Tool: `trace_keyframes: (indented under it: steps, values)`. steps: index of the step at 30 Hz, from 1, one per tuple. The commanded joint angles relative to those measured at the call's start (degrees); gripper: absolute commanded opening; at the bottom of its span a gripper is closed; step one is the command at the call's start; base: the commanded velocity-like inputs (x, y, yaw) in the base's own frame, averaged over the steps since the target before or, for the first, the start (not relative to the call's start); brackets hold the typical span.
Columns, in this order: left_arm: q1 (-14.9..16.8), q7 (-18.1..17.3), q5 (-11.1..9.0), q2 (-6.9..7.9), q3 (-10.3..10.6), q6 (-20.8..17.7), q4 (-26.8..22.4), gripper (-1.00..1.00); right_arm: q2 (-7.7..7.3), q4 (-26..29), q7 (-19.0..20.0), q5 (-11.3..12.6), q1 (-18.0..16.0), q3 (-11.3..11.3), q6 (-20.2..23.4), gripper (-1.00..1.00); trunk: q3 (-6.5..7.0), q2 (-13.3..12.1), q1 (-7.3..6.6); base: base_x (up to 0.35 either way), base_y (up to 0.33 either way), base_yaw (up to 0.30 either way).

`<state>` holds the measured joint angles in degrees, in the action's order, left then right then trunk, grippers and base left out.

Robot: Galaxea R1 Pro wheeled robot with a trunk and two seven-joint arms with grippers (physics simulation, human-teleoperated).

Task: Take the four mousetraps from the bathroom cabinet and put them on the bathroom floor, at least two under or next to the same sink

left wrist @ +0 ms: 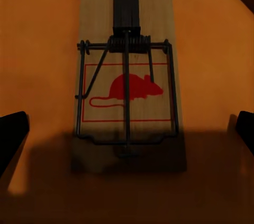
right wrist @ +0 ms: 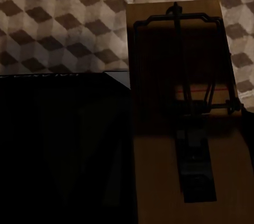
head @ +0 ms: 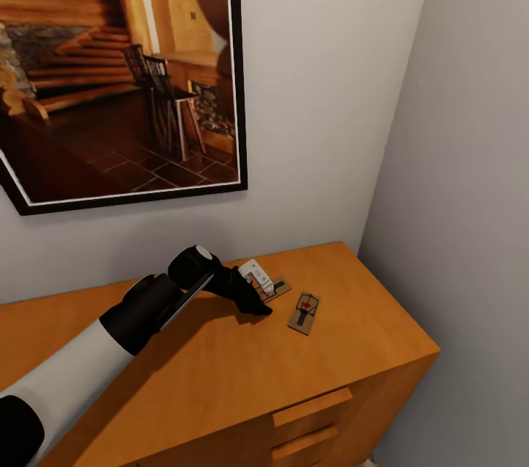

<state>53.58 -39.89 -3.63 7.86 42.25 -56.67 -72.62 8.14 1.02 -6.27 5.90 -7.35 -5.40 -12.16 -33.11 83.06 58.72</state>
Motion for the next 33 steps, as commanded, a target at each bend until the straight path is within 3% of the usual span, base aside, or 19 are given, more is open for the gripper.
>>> trace_keyframes:
  steps: [1,33]
  values:
    - [0.0,0.2,0.0,0.05,0.1,-0.4,2.9,-1.0,0.0,-0.1,-0.1,0.7,0.0,-0.5,-0.2,-1.0,-0.07,0.0,0.0,0.0,0.0,0.0]
    - [0.0,0.2,0.1,-1.35,-0.1,-0.5,1.7,-1.0,-0.05,-0.1,-0.1,0.7,0.0,-0.5,-0.2,-1.0,-0.07,0.0,0.0,0.0,0.0,0.0]
